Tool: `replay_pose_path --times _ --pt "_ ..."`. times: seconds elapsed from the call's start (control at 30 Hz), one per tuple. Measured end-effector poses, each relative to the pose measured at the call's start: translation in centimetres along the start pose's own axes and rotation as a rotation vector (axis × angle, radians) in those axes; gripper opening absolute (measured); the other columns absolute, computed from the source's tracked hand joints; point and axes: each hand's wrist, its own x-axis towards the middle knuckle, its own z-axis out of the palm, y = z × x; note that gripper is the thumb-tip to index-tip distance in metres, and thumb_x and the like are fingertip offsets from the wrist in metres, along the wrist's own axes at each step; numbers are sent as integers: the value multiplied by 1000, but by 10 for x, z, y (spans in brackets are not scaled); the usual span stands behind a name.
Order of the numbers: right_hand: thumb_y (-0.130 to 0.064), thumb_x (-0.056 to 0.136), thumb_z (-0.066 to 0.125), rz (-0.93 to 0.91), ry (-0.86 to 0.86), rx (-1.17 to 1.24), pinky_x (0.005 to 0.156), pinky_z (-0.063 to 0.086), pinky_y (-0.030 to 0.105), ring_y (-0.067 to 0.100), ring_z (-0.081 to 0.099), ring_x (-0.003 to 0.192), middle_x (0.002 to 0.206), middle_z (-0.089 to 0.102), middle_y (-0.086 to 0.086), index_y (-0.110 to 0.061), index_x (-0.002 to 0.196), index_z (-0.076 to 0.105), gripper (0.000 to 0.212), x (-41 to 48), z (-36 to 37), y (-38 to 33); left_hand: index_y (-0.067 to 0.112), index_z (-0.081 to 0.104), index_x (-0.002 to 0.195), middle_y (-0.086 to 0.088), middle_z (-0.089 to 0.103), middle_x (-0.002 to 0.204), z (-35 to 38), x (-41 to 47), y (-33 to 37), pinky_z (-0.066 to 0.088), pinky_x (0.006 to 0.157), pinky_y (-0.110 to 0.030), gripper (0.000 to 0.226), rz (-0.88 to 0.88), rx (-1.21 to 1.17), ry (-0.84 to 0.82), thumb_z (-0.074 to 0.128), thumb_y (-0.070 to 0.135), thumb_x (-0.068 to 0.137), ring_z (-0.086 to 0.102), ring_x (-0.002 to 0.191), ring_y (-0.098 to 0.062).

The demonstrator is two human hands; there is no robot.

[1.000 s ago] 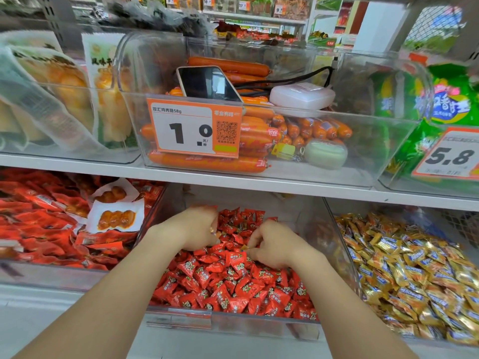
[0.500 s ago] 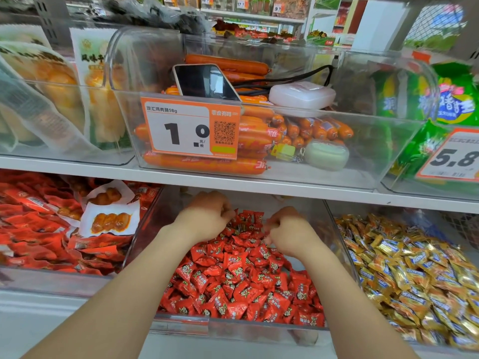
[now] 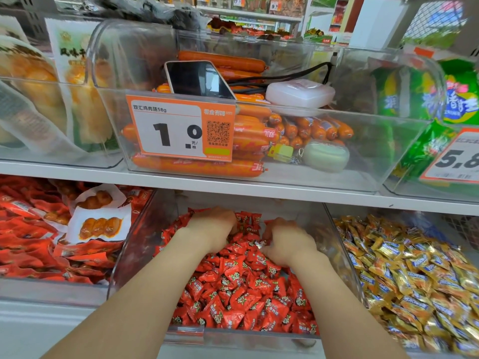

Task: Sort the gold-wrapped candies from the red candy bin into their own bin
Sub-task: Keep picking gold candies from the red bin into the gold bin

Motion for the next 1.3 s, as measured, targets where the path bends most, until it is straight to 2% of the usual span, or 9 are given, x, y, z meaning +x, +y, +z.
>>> replay_pose_path --times 0.13,0.43,0.57,0.77,0.87,1.0,1.07,1.13,1.3 --pt "-43 85 76 48 6 1 87 59 37 30 68 112 121 66 6 -19 121 58 47 2 2 1 15 77 88 -1 76 99 -4 -2 -6 62 84 -43 17 -46 -126 10 63 5 90 71 91 -25" --pt "-36 82 74 -23 -23 77 90 61 40 25 69 104 113 69 -1 -26 102 68 23 12 12 -1 24 76 110 2 71 112 -8 -15 -20 58 91 -36 18 -88 -138 21 79 25 92 68 101 -21" --pt "-35 86 64 21 -26 98 64 50 26 22 61 75 81 56 1 -16 86 52 23 9 5 -1 20 75 95 1 72 99 -15 -18 -17 59 83 -37 15 -104 -235 131 62 23 99 68 91 -21" --pt "-29 82 76 88 36 439 41 36 16 4 61 51 54 63 -6 -12 68 66 24 -11 -29 -10 19 49 93 -8 65 88 -17 -21 -20 48 58 -37 20 -180 -418 160 46 34 105 61 66 -23" --pt "-9 86 64 88 24 608 39 39 13 2 55 35 42 60 -6 -9 64 65 22 -20 -37 -14 20 50 85 -6 60 85 -18 -17 -16 47 66 -36 31 -241 -382 177 40 42 105 60 76 -22" --pt "-5 96 51 71 -9 883 44 45 23 16 58 48 64 73 6 -11 104 59 13 -22 -37 -21 17 60 87 -6 64 85 -17 -11 -11 53 73 -37 51 -237 -269 186 37 57 107 63 79 -23" --pt "-5 97 48 60 -33 928 40 41 20 15 54 45 68 73 9 -17 113 57 22 -19 -34 -22 26 60 96 -6 67 100 -11 -6 -12 55 83 -41 33 -177 -252 166 42 50 108 64 91 -26" --pt "-7 94 50 63 20 863 41 41 20 13 53 41 67 73 8 -8 95 68 18 -12 -30 -23 33 59 98 -3 68 113 -8 -3 -12 56 87 -42 11 -122 -226 112 52 28 104 64 99 -26" --pt "-34 92 57 101 89 739 59 52 30 20 61 45 53 65 5 -7 67 68 38 6 -18 -25 24 59 133 -4 56 131 0 3 -8 54 96 -46 34 -40 -72 49 59 13 100 60 118 -32"
